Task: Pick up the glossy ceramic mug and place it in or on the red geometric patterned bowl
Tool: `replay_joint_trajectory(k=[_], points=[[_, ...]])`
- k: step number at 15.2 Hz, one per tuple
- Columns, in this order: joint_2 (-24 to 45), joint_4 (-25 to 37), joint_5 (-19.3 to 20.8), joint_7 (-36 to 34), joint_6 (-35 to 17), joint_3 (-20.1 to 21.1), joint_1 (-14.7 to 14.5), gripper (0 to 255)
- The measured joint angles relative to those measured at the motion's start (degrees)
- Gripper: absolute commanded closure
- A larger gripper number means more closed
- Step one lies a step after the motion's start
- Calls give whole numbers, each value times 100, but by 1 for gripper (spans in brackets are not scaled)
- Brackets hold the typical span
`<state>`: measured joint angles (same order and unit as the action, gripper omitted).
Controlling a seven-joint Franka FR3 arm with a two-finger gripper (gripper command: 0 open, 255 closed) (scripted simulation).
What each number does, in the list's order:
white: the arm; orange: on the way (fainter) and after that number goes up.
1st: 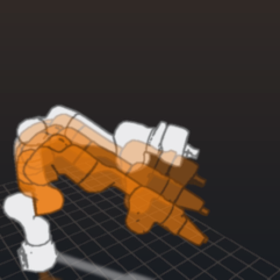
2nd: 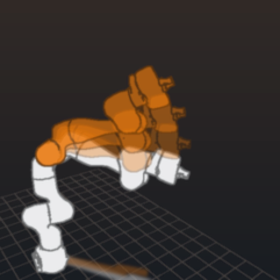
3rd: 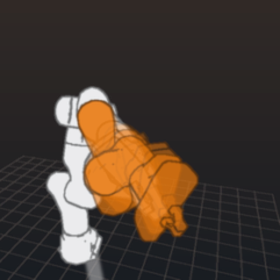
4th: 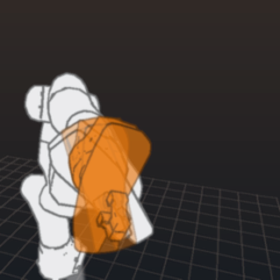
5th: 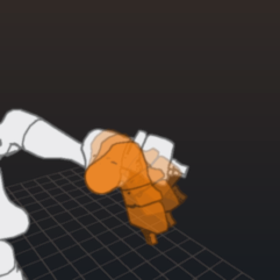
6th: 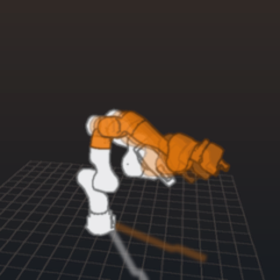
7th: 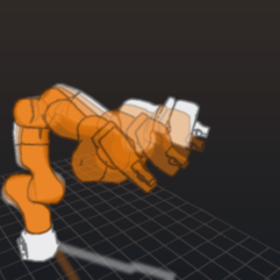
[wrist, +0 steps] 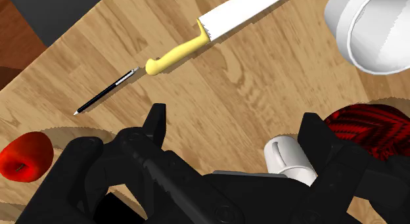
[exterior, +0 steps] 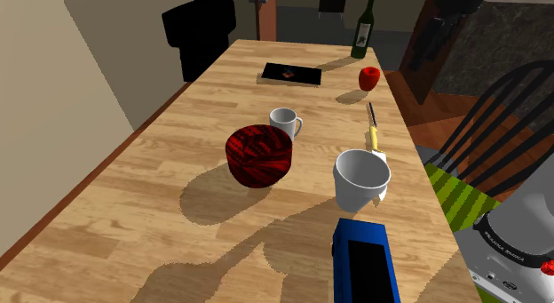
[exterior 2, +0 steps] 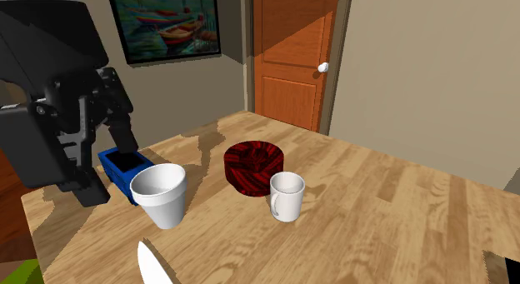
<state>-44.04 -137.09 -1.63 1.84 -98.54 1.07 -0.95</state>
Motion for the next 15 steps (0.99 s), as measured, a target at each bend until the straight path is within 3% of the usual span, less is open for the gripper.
replay_joint_trajectory(k=[4, 15], points=[[381, 46, -78, -136, -296, 116, -37, 0], [2652, 813, -252, -753, -1627, 596, -152, 0]])
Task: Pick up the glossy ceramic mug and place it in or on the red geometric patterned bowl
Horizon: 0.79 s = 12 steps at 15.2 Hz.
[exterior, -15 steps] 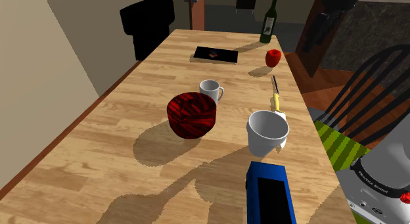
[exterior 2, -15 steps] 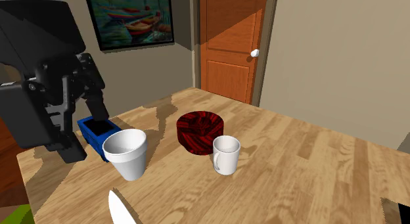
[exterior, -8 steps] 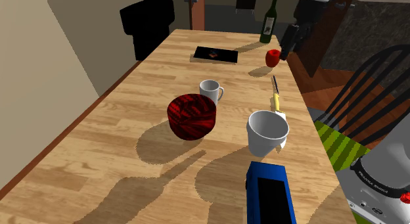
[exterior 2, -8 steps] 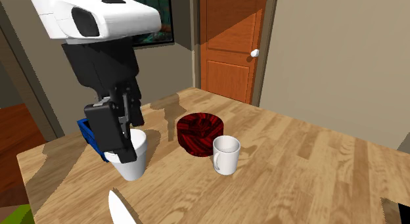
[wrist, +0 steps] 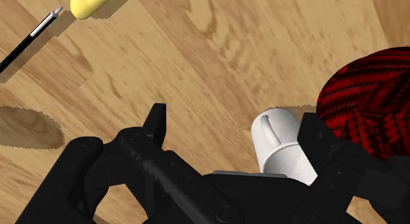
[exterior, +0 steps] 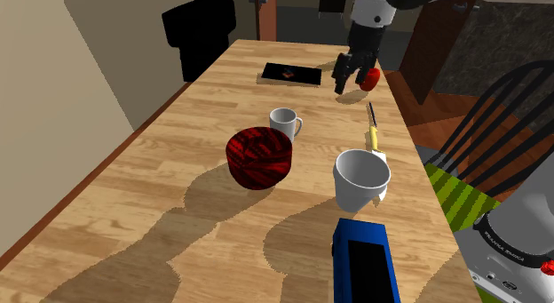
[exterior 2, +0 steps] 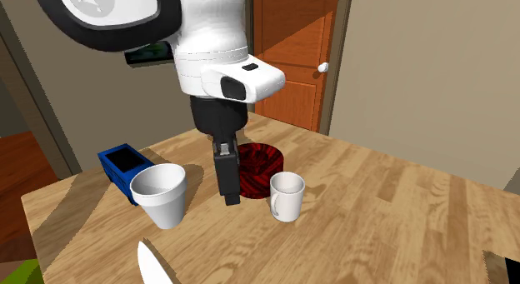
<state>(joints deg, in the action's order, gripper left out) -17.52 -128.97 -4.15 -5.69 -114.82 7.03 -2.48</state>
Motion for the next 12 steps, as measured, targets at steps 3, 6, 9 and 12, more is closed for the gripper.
replay_joint_trajectory(k=[3, 6, 9, 12], points=[[665, 368, 27, -163, -247, 96, -21, 0], [1349, 809, 83, -360, -443, 193, -64, 0], [2009, 1254, 160, -569, -609, 272, -131, 0], [2683, 1849, 250, -726, -636, 301, -193, 0]])
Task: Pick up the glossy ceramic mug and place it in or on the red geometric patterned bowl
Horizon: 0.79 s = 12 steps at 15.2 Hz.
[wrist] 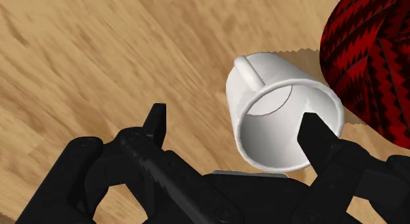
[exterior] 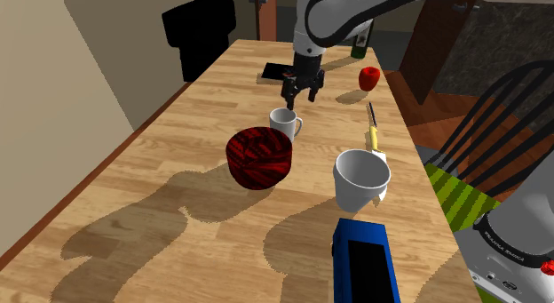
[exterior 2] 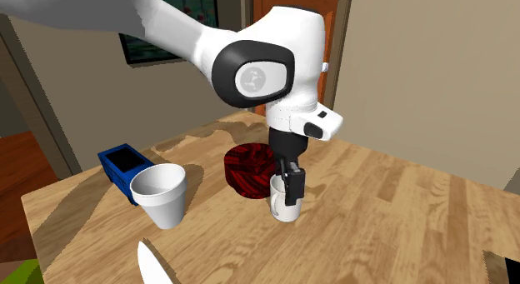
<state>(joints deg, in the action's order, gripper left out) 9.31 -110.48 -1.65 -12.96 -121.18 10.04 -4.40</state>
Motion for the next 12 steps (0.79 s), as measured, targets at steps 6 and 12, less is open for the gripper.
replay_joint_trajectory(k=[6, 12], points=[[670, 350, 96, -131, -276, 4, -77, 0], [841, 239, 126, -153, -557, -2, -97, 0]])
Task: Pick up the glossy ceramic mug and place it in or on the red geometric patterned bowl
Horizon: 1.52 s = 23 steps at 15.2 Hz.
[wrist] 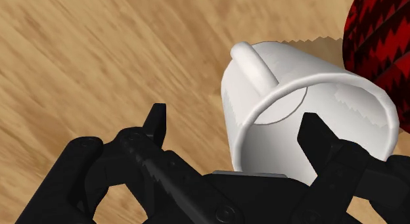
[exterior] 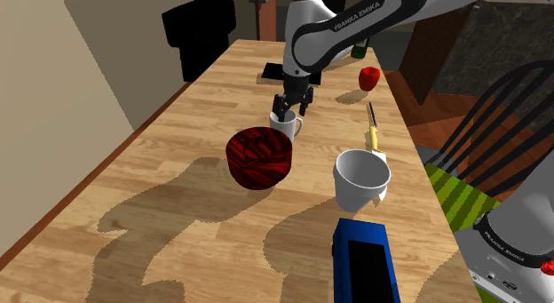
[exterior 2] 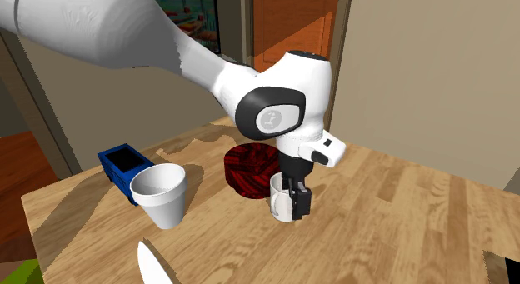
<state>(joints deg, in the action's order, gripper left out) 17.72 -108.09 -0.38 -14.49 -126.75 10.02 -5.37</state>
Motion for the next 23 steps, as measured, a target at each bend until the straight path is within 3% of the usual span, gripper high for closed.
replay_joint_trajectory(k=[4, 5, 15, 23], points=[[5, -3, 1, 2, -9, -1, 1, 0], [5, -3, 1, 2, -9, -1, 1, 255], [5, -4, 1, 2, -9, -1, 1, 255], [-249, 203, -42, 12, 447, 14, 18, 255]])
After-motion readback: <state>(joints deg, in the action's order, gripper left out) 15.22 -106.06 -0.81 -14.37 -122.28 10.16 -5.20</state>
